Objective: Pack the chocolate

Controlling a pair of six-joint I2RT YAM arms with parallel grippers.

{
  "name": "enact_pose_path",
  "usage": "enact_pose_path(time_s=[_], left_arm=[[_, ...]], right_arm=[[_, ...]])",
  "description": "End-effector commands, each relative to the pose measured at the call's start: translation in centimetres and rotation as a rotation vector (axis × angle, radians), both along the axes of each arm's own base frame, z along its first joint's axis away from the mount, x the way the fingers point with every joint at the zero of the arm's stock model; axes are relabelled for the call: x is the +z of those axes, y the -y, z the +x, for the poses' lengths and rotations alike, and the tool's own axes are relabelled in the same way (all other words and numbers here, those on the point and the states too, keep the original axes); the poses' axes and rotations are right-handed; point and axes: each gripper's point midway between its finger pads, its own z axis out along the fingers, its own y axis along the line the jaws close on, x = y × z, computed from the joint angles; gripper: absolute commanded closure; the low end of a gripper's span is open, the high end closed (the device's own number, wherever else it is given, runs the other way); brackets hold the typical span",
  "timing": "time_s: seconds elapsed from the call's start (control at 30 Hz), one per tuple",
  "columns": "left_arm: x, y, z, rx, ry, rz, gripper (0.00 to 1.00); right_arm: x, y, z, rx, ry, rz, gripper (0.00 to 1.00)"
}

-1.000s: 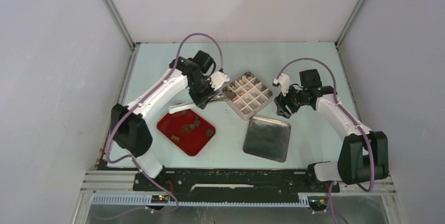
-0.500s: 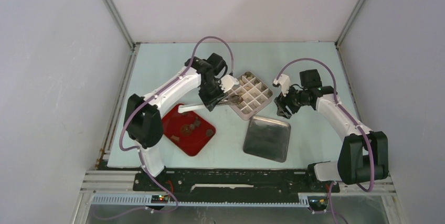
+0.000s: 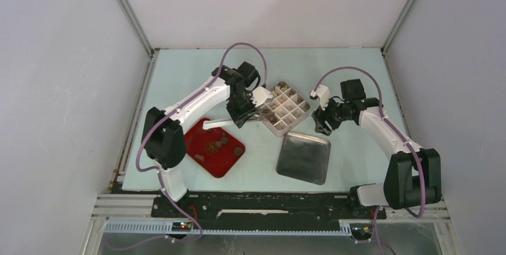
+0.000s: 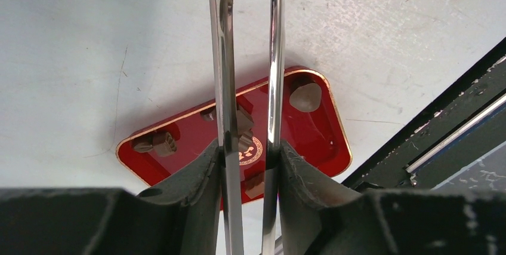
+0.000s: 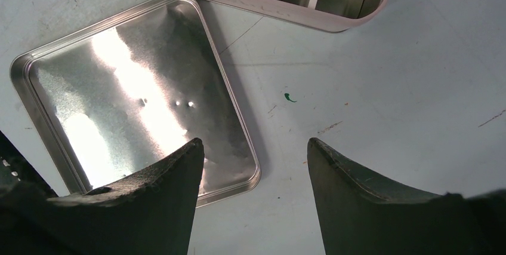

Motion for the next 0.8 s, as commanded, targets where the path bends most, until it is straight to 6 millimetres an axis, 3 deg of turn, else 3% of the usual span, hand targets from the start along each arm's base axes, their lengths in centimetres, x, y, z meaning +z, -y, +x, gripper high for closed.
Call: enact_pose_path(time_s=[0.0,0.27,0.43,0.57,0.77], left_arm=[[1.7,1.3,0.5,-0.005,0.046,-0.039,0.62],[3.2,1.6,0.5,-0.013,0.081,-0.060,0.64],[5.3,-0.3,-0.3,-0.016,0.147,-0.044,0.65],[6.0,-3.5,-2.1,-0.023,0.199,0.015,0.65],[4.3,-10.6,-6.3,-0.024,0.179,0.188,0.64]], right_arm=[[1.0,-0.1,0.7,0.010,0.034,0.004,0.33],[1.0,-0.1,0.6,0.008,0.032,0.008,0.33],[0.9,-0.1,0.6,0.010,0.025,0.009,0.33],[0.9,-0.1,0.6,0.011,0.027,0.009,0.33],[0.7,-0.3,0.5,0.023,0.022,0.008,0.33]])
